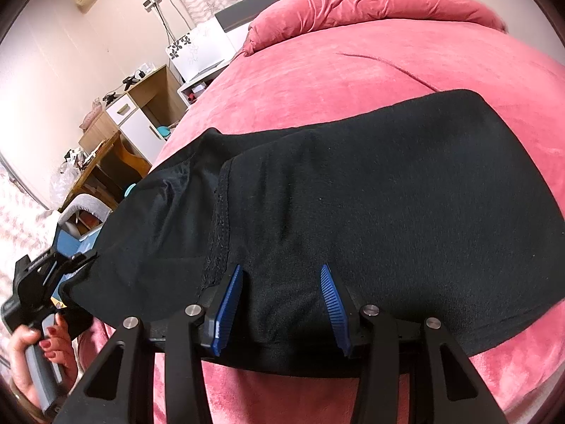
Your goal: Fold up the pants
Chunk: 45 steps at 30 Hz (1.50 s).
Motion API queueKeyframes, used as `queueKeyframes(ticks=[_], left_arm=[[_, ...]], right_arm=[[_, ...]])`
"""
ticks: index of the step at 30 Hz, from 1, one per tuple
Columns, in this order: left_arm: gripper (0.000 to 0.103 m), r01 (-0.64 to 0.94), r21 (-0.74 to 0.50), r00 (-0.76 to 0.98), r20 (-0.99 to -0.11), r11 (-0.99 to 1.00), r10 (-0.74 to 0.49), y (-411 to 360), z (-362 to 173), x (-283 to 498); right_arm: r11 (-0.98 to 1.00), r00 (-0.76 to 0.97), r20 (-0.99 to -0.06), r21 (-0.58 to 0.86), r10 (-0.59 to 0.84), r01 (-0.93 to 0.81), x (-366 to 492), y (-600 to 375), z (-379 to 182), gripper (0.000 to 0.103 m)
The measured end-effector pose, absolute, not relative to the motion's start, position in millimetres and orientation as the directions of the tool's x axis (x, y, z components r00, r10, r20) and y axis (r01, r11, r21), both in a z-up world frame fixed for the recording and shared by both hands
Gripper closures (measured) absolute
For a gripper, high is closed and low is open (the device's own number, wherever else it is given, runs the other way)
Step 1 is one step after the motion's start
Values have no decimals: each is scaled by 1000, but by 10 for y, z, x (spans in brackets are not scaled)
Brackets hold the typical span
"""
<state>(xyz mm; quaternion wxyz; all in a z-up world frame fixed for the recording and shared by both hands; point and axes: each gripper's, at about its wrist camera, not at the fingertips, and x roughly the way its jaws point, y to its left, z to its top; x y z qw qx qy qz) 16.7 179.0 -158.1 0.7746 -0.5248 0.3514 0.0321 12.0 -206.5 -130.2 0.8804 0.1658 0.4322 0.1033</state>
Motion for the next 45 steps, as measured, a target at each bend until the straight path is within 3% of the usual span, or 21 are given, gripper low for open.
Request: queueKeyframes(ticks=[5, 12, 17, 23, 26, 29, 38, 42, 45], left_arm=[[87, -349, -812, 777, -530, 467, -341, 1816, -1359, 126], [87, -154, -733, 810, -478, 663, -340, 1397, -628, 267], [87, 90, -505, 785, -494, 858, -373, 714, -68, 431], [87, 357, -284, 737, -500, 890, -455, -194, 228, 507], [87, 439, -191, 711, -524, 878, -469, -579, 208, 477], [87, 485, -179, 672, -550, 856, -496, -832, 107, 467], [86, 656, 38, 571, -678, 754, -462, -1823, -439, 439], [76, 670, 214, 609, -705, 711, -362, -2187, -737, 375], [68, 684, 264, 621, -700, 680, -352, -2361, -842, 238]], right_arm=[[928, 606, -729, 370, 317, -41, 110, -2052, -1300, 55], [928, 587, -744, 371, 321, -37, 154, -2037, -1278, 55], [924, 560, -756, 379, 341, -51, 213, -2049, -1247, 55], [885, 610, -698, 465, 377, -15, 156, -2369, -1041, 48], [864, 656, -659, 503, 368, 21, 107, -2649, -899, 46], [840, 691, -636, 537, 343, 77, 68, -2962, -827, 42], [811, 744, -629, 544, 225, 215, -38, -3526, -830, 42], [782, 763, -614, 570, 203, 251, -103, -3743, -813, 42], [755, 773, -603, 596, 197, 272, -142, -3887, -820, 42]])
